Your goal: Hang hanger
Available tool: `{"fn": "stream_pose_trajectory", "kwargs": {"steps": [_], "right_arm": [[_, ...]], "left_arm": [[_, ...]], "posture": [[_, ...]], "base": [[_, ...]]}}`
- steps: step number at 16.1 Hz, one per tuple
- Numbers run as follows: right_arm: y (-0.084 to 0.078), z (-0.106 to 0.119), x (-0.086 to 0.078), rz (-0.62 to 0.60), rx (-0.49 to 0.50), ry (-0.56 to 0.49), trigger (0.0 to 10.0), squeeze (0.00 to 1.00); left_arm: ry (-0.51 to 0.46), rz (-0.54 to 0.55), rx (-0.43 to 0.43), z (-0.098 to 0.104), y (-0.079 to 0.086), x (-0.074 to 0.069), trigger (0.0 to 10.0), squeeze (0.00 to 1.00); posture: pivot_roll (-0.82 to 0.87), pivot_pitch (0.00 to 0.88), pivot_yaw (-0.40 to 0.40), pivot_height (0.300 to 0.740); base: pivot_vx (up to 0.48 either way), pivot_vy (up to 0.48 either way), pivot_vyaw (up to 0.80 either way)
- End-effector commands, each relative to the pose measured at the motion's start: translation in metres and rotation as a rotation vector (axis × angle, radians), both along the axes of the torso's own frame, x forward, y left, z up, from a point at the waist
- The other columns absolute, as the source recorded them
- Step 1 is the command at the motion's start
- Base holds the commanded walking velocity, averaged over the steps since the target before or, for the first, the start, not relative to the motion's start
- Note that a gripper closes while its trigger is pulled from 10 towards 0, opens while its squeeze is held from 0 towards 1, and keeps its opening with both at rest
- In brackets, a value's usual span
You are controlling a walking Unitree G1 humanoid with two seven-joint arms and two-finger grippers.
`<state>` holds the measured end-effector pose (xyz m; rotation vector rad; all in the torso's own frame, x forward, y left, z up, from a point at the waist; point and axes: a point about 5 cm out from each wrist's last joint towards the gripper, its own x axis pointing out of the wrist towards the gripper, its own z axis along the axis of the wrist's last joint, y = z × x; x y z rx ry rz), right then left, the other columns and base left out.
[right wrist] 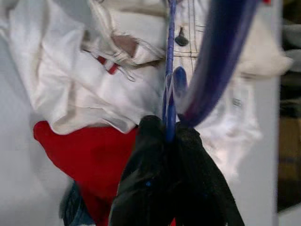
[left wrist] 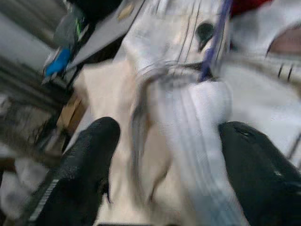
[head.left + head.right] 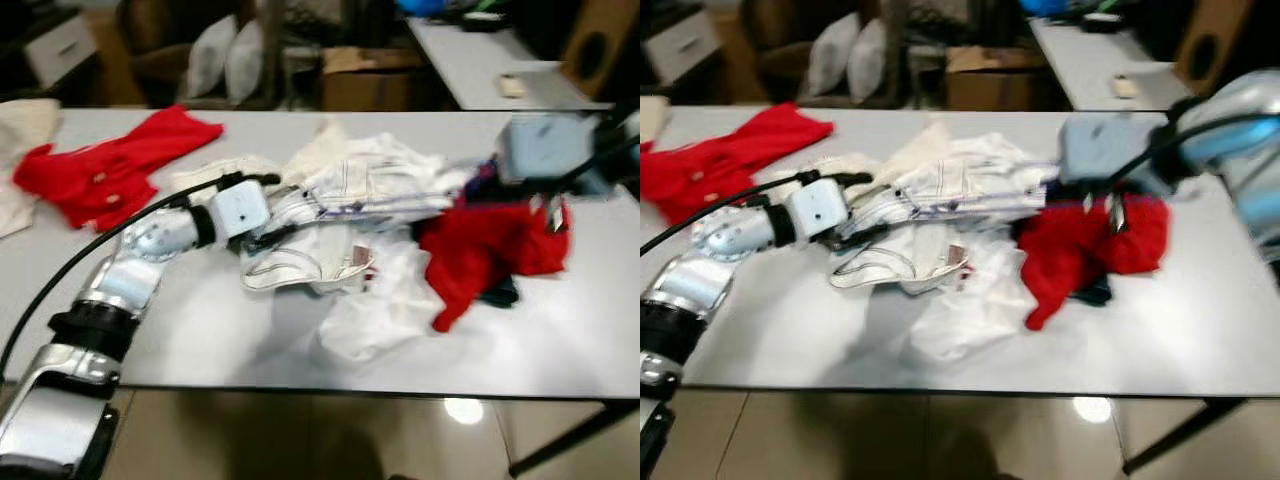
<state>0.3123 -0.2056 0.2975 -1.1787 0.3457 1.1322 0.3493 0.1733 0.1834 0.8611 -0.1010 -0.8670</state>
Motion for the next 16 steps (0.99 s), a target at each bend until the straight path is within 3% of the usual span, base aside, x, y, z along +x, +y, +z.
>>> {"fn": "stream_pose_trajectory", "kwargs": {"steps": [1,5,8,11,13,14,16], "right_arm": [[-0.001,0.004,0.002,-0.001,-0.024,-0.012,10.0,0.0],[-0.005,0.007,0.007,0.043,-0.105,0.056,10.0,0.0],[0.004,0.024,-0.006,0.153,0.098,0.133,10.0,0.0],[-0.001,0.027,-0.013,0.17,0.264,0.192,10.0,0.0],[-0.011,0.029,-0.014,0.117,0.402,0.155,10.0,0.0],[-0.024,0.034,-0.012,0.016,0.602,0.094,10.0,0.0],[-0.034,0.027,-0.018,-0.036,0.708,0.086,10.0,0.0]], "left_arm": [[-0.021,0.025,-0.002,0.004,0.006,0.001,0.0,0.0],[-0.106,0.051,-0.01,0.019,0.01,0.005,0.0,0.0],[-0.262,0.096,-0.089,0.046,0.012,0.011,0.0,0.0],[-0.363,0.151,-0.168,0.06,0.011,0.014,0.0,0.0],[-0.376,0.165,-0.184,0.06,0.011,0.015,0.0,0.0],[-0.337,0.15,-0.157,0.049,0.011,0.013,0.0,0.0],[-0.287,0.125,-0.144,0.037,0.01,0.01,0.0,0.0]], "posture": [[-0.2,0.0,0.035,0.74],[-0.2,0.0,0.037,0.74],[-0.2,0.0,0.031,0.74],[-0.2,0.0,0.026,0.74],[-0.2,0.0,0.023,0.74],[-0.2,0.0,0.024,0.74],[-0.21,0.0,0.038,0.74]], "base": [[0.0,0.0,0.0],[0.0,0.0,0.0],[0.0,0.0,0.0],[0.0,0.0,0.0],[0.0,0.0,0.0],[0.0,0.0,0.0],[0.0,0.0,0.0]]}}
